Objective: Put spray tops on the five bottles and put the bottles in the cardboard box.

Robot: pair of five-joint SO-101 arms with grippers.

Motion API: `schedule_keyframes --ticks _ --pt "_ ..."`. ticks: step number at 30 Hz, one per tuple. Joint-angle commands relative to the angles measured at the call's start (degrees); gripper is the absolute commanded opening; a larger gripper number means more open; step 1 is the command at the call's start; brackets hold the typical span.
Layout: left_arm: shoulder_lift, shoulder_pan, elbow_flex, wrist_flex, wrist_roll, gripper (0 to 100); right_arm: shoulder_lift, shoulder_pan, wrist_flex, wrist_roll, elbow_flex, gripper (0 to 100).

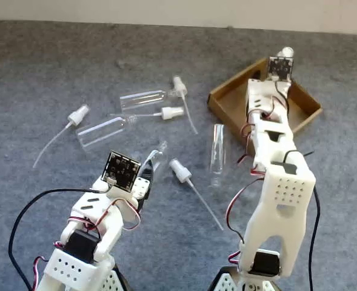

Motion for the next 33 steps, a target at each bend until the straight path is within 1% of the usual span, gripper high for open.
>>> schedule_keyframes --ticks 1,6,11,18,28,31,33 --pt "-0.66 -0.75 -0.22 -1.32 -0.88 5 -6.81 0.75 1.54 0.44 -2.77 28.2" --pt "-0.66 -0.75 -0.13 -1.32 -0.88 5 -8.57 1.1 1.71 0.44 -2.68 28.2" --pt "-0.66 -0.75 -0.13 -1.32 -0.88 5 -11.91 1.36 8.22 0.18 -2.77 28.2" --pt "-0.66 -0.75 -0.13 -1.32 -0.88 5 -15.69 1.01 12.88 0.18 -2.68 28.2" --pt "-0.66 -0.75 -0.13 -1.32 -0.97 5 -16.4 1.01 13.23 0.18 -3.12 28.2" --pt "-0.66 -0.75 -0.13 -1.32 -0.97 5 -19.91 0.92 13.58 0.18 -2.51 28.2" --pt "-0.66 -0.75 -0.13 -1.32 -0.97 5 -23.43 0.84 17.71 0.18 -1.45 28.2"
